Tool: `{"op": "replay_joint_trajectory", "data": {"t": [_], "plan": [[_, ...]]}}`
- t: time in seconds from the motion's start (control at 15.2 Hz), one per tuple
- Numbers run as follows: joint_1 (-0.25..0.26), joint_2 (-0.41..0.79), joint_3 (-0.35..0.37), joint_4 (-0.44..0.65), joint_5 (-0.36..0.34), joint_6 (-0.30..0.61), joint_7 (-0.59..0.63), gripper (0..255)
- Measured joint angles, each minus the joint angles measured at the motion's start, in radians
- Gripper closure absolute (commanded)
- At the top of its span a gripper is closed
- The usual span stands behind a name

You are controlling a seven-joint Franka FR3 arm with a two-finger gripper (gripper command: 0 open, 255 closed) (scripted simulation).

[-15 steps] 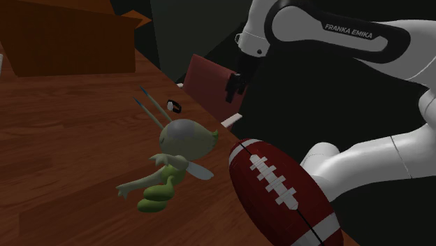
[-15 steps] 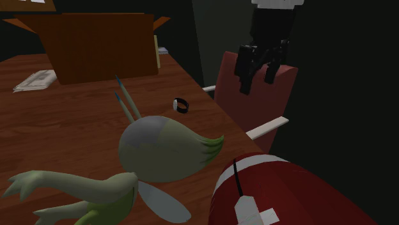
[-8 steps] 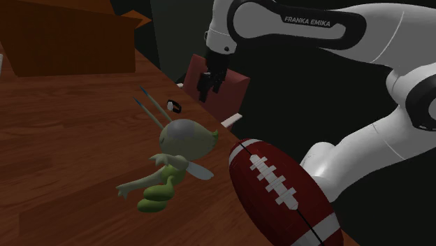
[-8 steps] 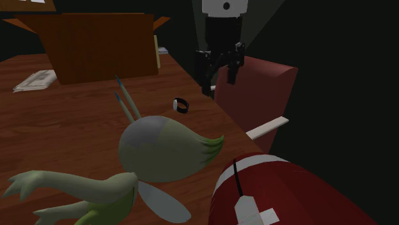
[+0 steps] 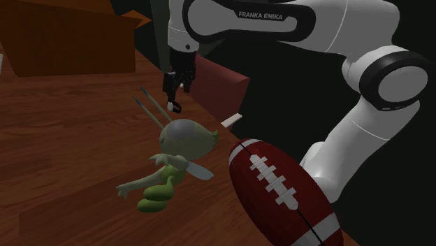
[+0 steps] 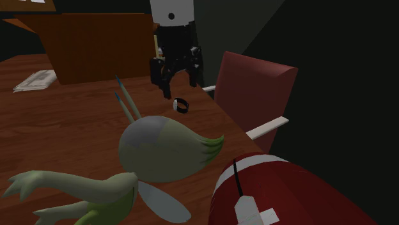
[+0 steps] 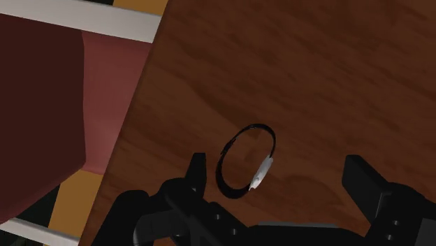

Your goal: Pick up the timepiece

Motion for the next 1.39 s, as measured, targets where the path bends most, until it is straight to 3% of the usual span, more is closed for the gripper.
{"op": "replay_joint_trajectory", "data": {"t": [0.53,0.59,1.39], "plan": [[0.004,0.026,0.006,-0.071,-0.008,0.092,0.007,0],[0.005,0.027,0.006,-0.074,-0.008,0.097,0.009,255],[0.005,0.028,0.007,-0.060,-0.008,0.084,0.010,255]]}}
